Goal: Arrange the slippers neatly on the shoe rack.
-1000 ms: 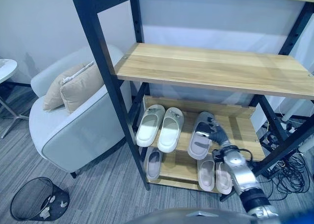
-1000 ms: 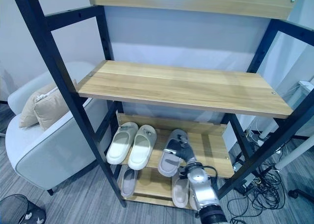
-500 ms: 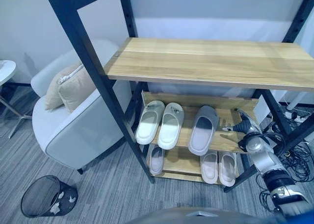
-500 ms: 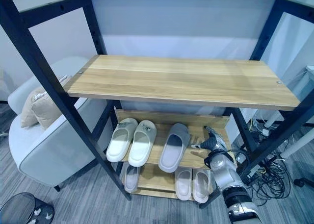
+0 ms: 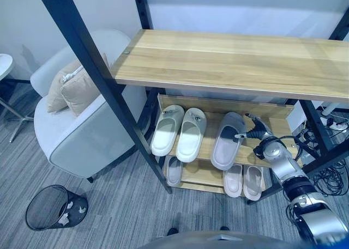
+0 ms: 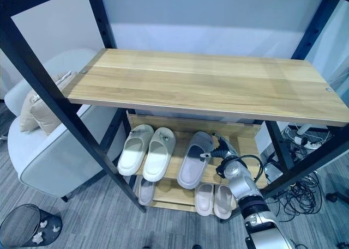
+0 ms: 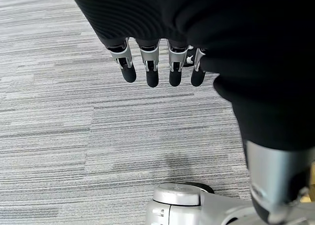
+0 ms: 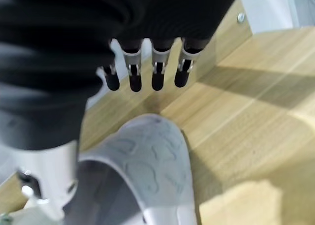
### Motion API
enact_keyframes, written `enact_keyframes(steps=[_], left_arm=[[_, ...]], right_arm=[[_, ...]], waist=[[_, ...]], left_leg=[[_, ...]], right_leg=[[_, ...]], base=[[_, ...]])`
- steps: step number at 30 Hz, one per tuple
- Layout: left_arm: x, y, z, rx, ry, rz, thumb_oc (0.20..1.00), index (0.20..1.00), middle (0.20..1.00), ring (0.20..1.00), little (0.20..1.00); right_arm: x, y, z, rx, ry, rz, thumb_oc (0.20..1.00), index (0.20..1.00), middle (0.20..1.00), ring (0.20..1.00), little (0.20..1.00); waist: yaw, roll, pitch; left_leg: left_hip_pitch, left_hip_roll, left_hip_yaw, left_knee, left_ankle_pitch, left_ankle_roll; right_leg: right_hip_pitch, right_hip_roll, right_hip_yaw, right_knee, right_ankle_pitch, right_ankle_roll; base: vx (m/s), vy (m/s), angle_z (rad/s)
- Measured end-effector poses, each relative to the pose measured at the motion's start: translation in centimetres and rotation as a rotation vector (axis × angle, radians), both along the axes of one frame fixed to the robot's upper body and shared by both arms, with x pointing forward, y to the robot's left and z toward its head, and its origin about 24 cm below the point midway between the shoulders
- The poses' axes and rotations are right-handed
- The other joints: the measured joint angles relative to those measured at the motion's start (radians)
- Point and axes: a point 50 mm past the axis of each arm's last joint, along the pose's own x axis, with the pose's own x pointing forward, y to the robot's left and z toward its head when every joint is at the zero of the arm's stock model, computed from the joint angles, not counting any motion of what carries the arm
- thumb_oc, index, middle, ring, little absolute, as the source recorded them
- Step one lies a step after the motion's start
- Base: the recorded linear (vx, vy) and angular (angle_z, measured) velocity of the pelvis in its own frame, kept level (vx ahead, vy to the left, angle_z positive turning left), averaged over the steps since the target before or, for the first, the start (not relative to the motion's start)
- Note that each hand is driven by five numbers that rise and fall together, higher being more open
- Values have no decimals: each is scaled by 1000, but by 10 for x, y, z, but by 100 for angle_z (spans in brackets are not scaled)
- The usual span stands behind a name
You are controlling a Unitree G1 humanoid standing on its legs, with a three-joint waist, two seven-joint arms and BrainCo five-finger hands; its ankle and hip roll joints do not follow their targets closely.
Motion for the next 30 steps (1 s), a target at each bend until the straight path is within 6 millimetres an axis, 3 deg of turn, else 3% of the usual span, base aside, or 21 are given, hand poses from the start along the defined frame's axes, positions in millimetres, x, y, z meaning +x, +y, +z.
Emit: enact_keyframes(steps=[10, 23, 24, 26, 30], left_arm=[[1, 1, 0, 2, -8, -1, 1000, 1000, 1000, 1000, 1000], [6, 6, 1, 12, -33, -6, 1000, 1000, 1000, 1000, 1000], [6, 6, 1, 12, -34, -6, 1000, 1000, 1000, 1000, 1000], [6, 6, 1, 12, -36, -5, 1000, 1000, 1000, 1000, 1000], [6, 8, 2, 16, -43, 11, 1000, 1000, 1000, 1000, 1000]], right_arm=[[4, 4, -18, -70, 113, 38, 1000, 1000, 1000, 1000, 1000], [12, 5, -12, -161, 70, 36, 1000, 1000, 1000, 1000, 1000], [12, 5, -12, -162, 70, 35, 580, 580, 580, 580, 580], [13, 5, -12, -166, 69, 37, 200, 200, 200, 200, 200], [18, 7, -5, -204, 37, 33, 200, 200, 200, 200, 200]], waist=[[10, -6, 7], [30, -33, 30], [30, -33, 30], [30, -33, 30], [31, -43, 36]], left_leg=[[-2, -1, -3, 0, 0, 0], [-18, -2, -20, 0, 2, -1], [-18, -2, -21, 0, 2, -1], [-18, -2, -22, 0, 3, -1], [-19, -1, -24, 0, 4, -3]], right_leg=[[0, -1, -4, 0, 0, 0], [-9, -3, -19, 0, 0, 0], [-9, -3, -19, 0, 0, 0], [-9, -3, -19, 0, 0, 0], [-8, -2, -22, 1, 0, 0]], base=[[0, 0, 0], [-7, 11, 3], [0, 0, 0], [0, 0, 0], [-6, 3, 2]])
